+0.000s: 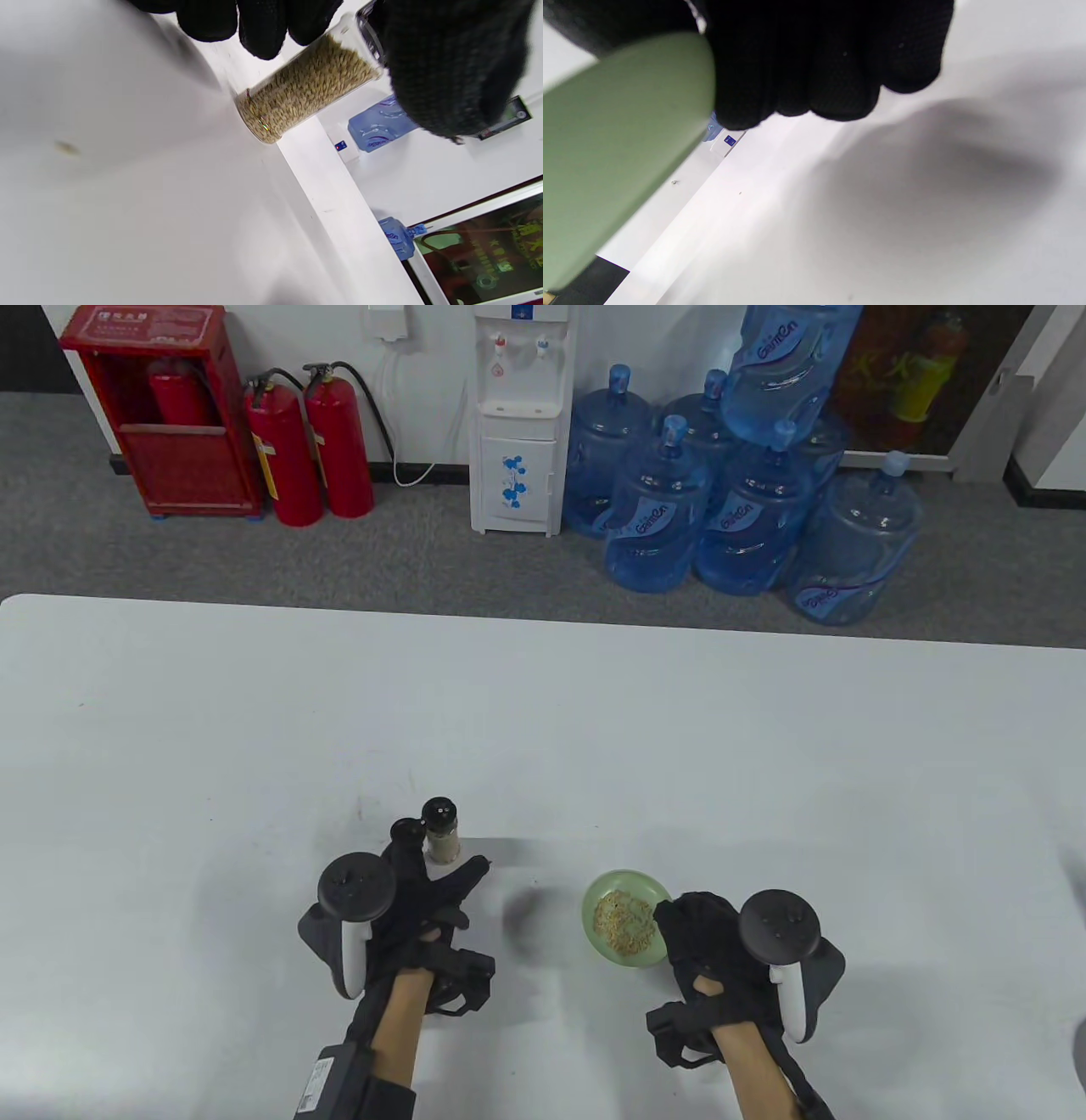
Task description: Hold seasoning dish and receive white sesame seeds shaken from seasoning bottle
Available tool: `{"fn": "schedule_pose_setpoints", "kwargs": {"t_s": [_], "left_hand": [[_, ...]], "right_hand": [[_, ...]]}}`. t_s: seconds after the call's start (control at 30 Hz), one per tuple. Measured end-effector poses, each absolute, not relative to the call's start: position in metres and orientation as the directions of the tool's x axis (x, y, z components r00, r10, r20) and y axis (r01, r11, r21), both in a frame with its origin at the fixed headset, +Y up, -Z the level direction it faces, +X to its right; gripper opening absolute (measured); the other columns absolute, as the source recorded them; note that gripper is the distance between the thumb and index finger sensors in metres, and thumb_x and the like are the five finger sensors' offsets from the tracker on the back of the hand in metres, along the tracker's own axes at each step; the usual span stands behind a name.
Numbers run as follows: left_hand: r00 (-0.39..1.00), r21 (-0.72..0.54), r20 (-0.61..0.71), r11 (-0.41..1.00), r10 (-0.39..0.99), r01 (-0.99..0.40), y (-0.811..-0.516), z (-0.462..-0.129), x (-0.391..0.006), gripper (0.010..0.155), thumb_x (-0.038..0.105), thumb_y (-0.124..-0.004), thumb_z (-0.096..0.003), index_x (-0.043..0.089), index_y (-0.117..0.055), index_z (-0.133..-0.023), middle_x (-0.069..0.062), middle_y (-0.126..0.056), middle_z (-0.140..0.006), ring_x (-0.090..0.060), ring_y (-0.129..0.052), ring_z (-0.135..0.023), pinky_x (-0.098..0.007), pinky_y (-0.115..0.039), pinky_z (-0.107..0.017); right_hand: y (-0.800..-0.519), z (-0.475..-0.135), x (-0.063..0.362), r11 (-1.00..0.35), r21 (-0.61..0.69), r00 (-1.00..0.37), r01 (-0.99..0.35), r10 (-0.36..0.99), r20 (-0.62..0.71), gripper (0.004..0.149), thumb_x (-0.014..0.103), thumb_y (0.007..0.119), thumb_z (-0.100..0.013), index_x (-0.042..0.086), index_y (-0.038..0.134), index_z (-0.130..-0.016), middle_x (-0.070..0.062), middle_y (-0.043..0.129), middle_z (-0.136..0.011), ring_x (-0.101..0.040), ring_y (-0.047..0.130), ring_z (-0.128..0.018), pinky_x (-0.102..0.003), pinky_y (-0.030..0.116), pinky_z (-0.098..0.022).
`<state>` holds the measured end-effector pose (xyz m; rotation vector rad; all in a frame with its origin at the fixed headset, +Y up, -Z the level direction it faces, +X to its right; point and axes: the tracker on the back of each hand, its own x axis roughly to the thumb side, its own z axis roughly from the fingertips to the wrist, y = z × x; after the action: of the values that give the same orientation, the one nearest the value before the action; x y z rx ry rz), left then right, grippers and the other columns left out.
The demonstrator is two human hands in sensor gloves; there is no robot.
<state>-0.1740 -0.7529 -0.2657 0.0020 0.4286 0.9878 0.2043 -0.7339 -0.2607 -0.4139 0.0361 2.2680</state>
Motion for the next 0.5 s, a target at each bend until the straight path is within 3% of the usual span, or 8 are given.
{"fn": "schedule_pose_setpoints", "kwargs": {"t_s": [0.27,0.5], "left_hand": [[0.31,0.353,-0.205,0.365,0.929,-0.862,-0.741,-0.208,-0.191,0.087,0.065,-0.091,-0.0347,0.025,-0.062,-0.106,-0.001,-0.068,-0.107,-0.038,-0.066,-0.102,-0.06,-0.052,-0.076],[0.267,0.311,-0.156,0.304,0.951,-0.901,-0.738,-0.211,-0.19,0.08,0.067,-0.083,-0.0394,0.027,-0.063,-0.106,0.001,-0.07,-0.106,-0.037,-0.066,-0.102,-0.062,-0.049,-0.077]], "right_hand": [[-0.735,-0.26,0.208,-0.713,-0.147,-0.647,-0.685,0.689,-0.326,0.039,0.05,0.087,-0.044,0.018,0.096,-0.064,0.002,0.082,-0.091,-0.025,0.09,-0.076,-0.043,0.077,-0.06],[-0.738,-0.289,0.214,-0.834,-0.202,-0.713,-0.514,0.546,-0.44,0.04,0.049,0.085,-0.045,0.017,0.096,-0.065,-0.001,0.072,-0.1,-0.031,0.076,-0.088,-0.047,0.067,-0.068]]}}
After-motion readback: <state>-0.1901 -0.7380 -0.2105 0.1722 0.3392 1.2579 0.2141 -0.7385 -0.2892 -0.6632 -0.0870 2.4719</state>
